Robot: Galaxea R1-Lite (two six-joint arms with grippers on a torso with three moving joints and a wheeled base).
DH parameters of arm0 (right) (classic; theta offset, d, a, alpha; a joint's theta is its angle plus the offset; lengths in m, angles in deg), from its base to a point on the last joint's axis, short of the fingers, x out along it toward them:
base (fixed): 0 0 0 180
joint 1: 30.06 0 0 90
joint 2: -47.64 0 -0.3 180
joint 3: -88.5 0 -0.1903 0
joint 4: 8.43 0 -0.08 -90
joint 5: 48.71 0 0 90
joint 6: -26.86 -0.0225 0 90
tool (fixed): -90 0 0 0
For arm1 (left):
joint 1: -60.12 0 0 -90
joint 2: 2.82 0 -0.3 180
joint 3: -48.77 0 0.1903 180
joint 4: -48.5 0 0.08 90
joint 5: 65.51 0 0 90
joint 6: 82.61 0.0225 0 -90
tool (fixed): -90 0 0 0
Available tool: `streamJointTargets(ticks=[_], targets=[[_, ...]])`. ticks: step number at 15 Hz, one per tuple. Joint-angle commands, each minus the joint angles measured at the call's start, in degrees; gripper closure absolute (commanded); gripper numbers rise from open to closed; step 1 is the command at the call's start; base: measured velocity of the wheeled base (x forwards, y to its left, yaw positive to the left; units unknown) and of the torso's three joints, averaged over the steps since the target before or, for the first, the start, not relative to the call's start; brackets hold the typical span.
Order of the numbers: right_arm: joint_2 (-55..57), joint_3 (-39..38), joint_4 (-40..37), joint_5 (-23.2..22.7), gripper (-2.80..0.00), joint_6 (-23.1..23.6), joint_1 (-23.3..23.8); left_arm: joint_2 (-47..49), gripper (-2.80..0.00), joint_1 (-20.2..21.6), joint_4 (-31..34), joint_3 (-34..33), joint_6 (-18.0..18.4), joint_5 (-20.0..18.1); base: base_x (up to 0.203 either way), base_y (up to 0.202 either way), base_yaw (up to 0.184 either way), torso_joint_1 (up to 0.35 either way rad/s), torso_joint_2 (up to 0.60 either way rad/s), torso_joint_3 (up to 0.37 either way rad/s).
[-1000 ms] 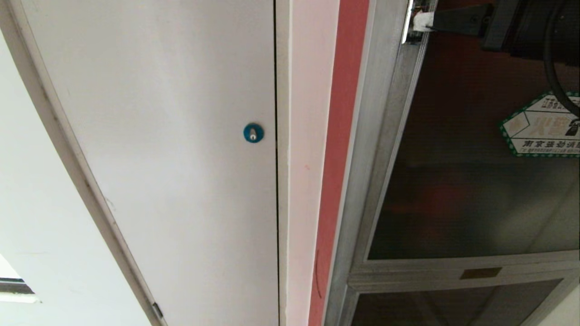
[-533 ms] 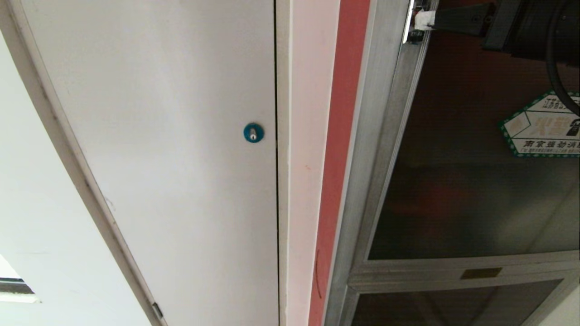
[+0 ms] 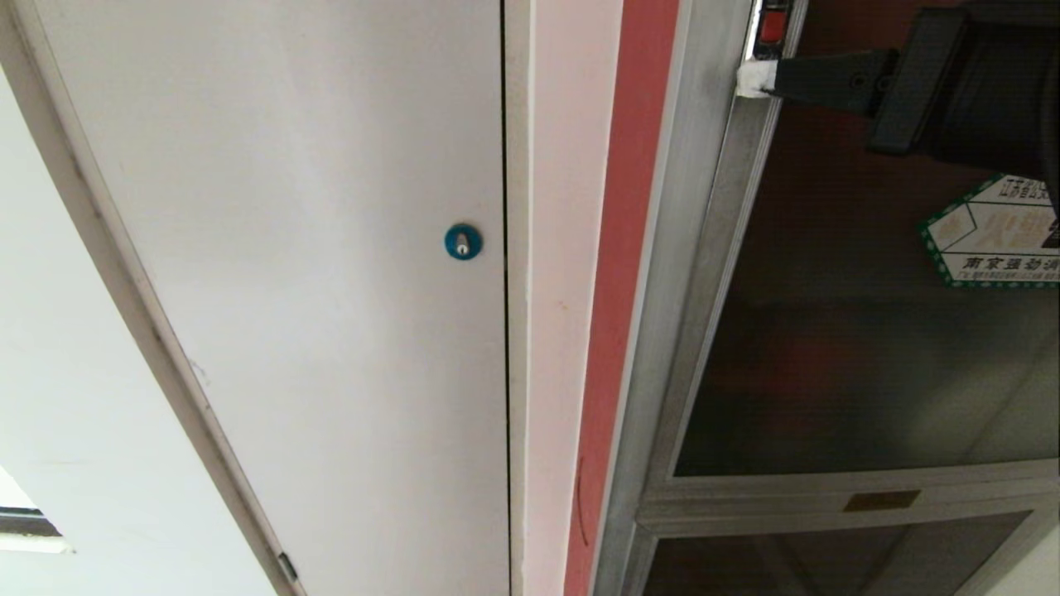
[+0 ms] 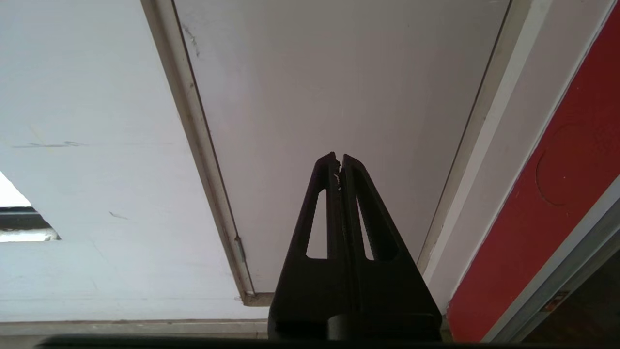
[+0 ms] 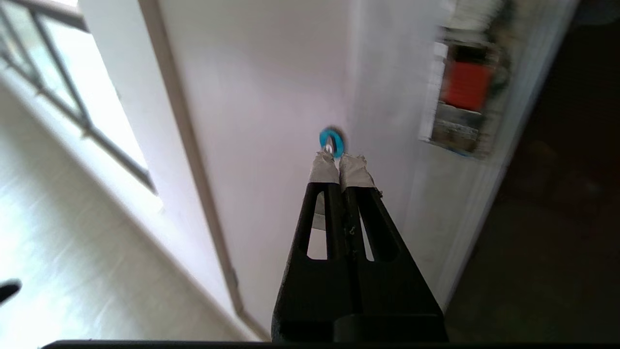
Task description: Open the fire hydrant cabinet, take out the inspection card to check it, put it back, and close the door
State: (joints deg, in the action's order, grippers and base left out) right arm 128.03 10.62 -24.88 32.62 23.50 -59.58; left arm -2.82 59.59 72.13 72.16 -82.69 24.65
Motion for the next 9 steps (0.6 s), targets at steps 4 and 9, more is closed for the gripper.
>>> streamJointTargets(ticks=[4,9], targets=[[-2.28,-8.29,14.73,24.23,0.00,3.43,-8.78,0.00,0.00,0.00,0.00,-0.02,-0.01,0.02,0.000,0.000,0.000,0.000,0.00,0.000],[-0.19,-17.67,36.53,32.25,0.00,17.22,-10.76,0.00,0.00,0.00,0.00,-0.02,-0.01,0.02,0.000,0.000,0.000,0.000,0.00,0.000]])
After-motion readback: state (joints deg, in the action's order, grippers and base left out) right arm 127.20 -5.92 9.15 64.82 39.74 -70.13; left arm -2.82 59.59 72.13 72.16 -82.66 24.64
